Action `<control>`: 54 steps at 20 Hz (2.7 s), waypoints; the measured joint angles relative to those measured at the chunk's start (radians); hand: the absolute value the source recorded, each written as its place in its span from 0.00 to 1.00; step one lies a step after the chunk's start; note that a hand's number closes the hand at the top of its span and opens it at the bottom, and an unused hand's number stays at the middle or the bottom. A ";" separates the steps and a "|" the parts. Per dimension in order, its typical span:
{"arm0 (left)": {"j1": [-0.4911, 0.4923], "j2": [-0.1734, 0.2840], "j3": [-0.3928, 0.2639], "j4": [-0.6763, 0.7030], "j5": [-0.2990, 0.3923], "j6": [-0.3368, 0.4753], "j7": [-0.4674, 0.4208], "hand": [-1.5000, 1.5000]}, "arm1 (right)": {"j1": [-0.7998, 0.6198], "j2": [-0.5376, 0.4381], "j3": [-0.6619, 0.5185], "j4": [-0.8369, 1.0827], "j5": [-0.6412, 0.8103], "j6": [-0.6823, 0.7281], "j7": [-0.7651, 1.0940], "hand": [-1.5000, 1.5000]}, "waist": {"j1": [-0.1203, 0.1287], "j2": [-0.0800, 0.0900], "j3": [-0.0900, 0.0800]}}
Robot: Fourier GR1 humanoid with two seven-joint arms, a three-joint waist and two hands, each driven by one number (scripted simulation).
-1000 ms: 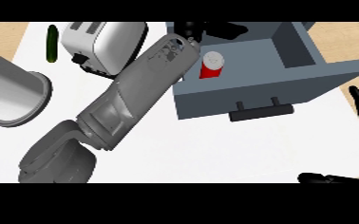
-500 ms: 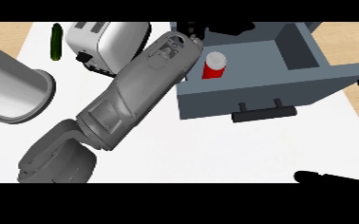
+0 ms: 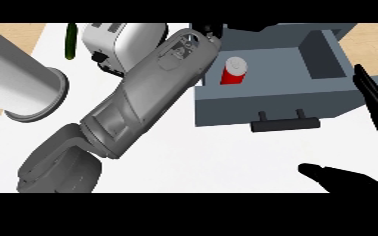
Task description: Pick up the can, place it into the drawer and close the drawer
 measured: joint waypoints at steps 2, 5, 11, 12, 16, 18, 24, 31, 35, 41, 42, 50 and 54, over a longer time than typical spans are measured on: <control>-0.004 0.000 -0.003 -0.006 0.003 0.007 0.006 0.00 | -0.018 -0.012 0.031 0.042 0.084 -0.018 -0.010 0.00 | 0.012 -0.002 0.000; -0.008 0.000 0.000 -0.003 0.003 0.003 0.014 0.00 | -0.050 -0.026 0.072 0.107 0.190 -0.042 -0.016 0.00 | 0.028 -0.005 0.000; -0.002 0.027 0.014 -0.032 -0.017 -0.012 0.047 0.00 | -0.107 -0.020 0.152 0.282 0.398 -0.117 -0.009 0.00 | 0.062 -0.013 -0.001; -0.004 0.036 0.013 -0.043 -0.022 -0.013 0.065 0.00 | -0.111 -0.010 0.164 0.310 0.427 -0.140 -0.008 0.00 | 0.066 -0.015 -0.001; 0.032 0.090 0.002 -0.126 -0.051 -0.013 0.121 0.00 | -0.131 0.028 0.160 0.445 0.477 -0.248 -0.037 0.00 | 0.080 -0.020 0.000; 0.045 0.113 -0.004 -0.162 -0.064 -0.012 0.150 0.00 | -0.161 0.053 0.153 0.536 0.497 -0.308 -0.051 0.00 | 0.087 -0.021 0.000; 0.110 0.206 -0.026 -0.318 -0.099 -0.006 0.240 0.00 | -0.290 0.071 0.104 0.753 0.552 -0.427 -0.077 0.00 | 0.102 -0.034 -0.014; 0.187 0.314 -0.032 -0.458 -0.123 -0.029 0.309 0.00 | -0.427 0.068 0.059 0.977 0.616 -0.542 -0.102 0.00 | 0.111 -0.038 -0.020; 0.236 0.372 -0.027 -0.524 -0.130 -0.050 0.328 0.00 | -0.513 0.062 0.027 1.114 0.652 -0.624 -0.115 0.00 | 0.120 -0.035 -0.022; 0.297 0.419 -0.030 -0.632 -0.143 -0.043 0.375 0.00 | -0.630 0.065 -0.030 1.304 0.675 -0.762 -0.128 0.00 | 0.127 -0.032 -0.019; 0.309 0.427 -0.032 -0.649 -0.148 -0.040 0.383 0.00 | -0.645 0.066 -0.038 1.328 0.672 -0.782 -0.134 0.00 | 0.126 -0.032 -0.019; 0.412 0.466 -0.033 -0.749 -0.176 -0.039 0.397 0.00 | -0.844 0.058 -0.102 1.583 0.687 -0.861 -0.110 0.00 | 0.133 -0.012 -0.007; 0.460 0.485 -0.027 -0.799 -0.189 -0.041 0.392 0.00 | -0.936 0.047 -0.126 1.691 0.691 -0.884 -0.105 0.00 | 0.136 -0.007 -0.004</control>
